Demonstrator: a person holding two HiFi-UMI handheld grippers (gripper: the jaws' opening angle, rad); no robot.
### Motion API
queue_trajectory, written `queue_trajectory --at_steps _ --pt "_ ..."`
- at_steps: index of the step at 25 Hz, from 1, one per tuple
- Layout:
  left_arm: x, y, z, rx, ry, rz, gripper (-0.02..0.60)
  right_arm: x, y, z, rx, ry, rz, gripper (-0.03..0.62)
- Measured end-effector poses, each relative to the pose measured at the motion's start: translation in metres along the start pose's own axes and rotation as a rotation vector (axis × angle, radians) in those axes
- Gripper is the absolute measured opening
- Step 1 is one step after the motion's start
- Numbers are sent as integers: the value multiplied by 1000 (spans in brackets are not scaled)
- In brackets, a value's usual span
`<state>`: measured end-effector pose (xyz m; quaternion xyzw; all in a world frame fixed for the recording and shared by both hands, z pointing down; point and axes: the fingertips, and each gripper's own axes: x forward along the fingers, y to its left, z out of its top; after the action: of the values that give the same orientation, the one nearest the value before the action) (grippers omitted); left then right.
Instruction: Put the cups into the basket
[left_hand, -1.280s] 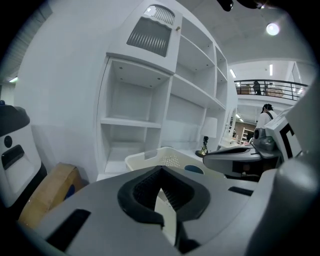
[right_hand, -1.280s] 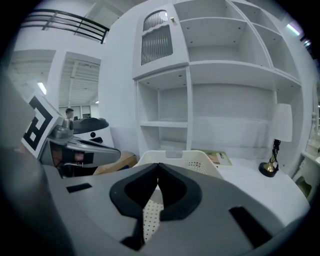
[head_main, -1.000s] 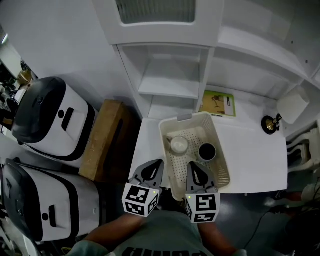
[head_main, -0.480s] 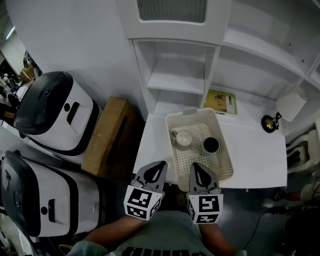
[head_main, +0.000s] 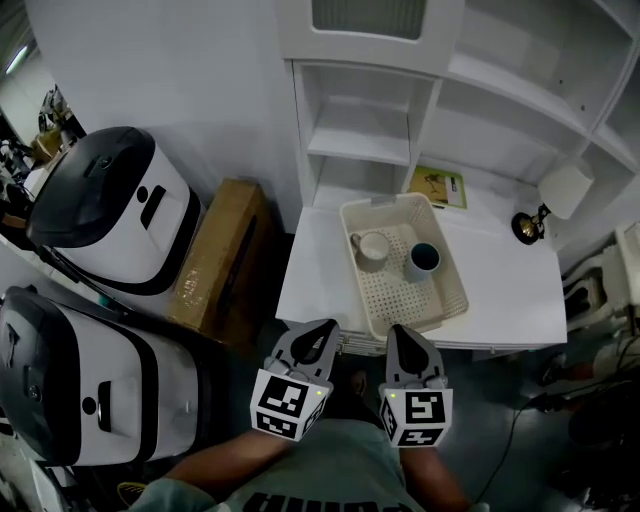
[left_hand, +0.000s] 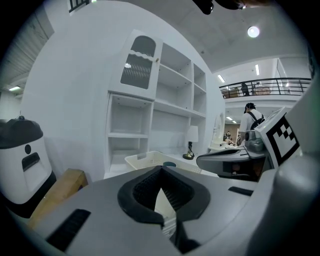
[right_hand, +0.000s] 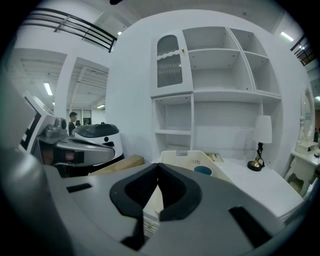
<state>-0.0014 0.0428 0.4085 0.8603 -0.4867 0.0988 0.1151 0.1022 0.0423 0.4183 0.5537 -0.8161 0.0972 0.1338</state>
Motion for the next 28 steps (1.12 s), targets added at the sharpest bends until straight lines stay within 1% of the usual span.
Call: queue_trajectory --at_steps 5,10,14,21,28 --pt "-25 -17 -8 4 -8 -28 6 -32 10 -10 9 1 -23 17" --pt "-41 -39 -10 8 -16 -24 6 -61 8 -23 14 16 -15 17" --pt "-43 -58 -11 7 -20 -9 6 -75 -2 -33 6 33 8 17" --pt "-40 -100 -25 -4 4 -2 6 -101 -20 -43 -32 42 49 16" --pt "-37 -114 -28 -7 -3 24 6 -112 -25 -47 -41 30 84 14"
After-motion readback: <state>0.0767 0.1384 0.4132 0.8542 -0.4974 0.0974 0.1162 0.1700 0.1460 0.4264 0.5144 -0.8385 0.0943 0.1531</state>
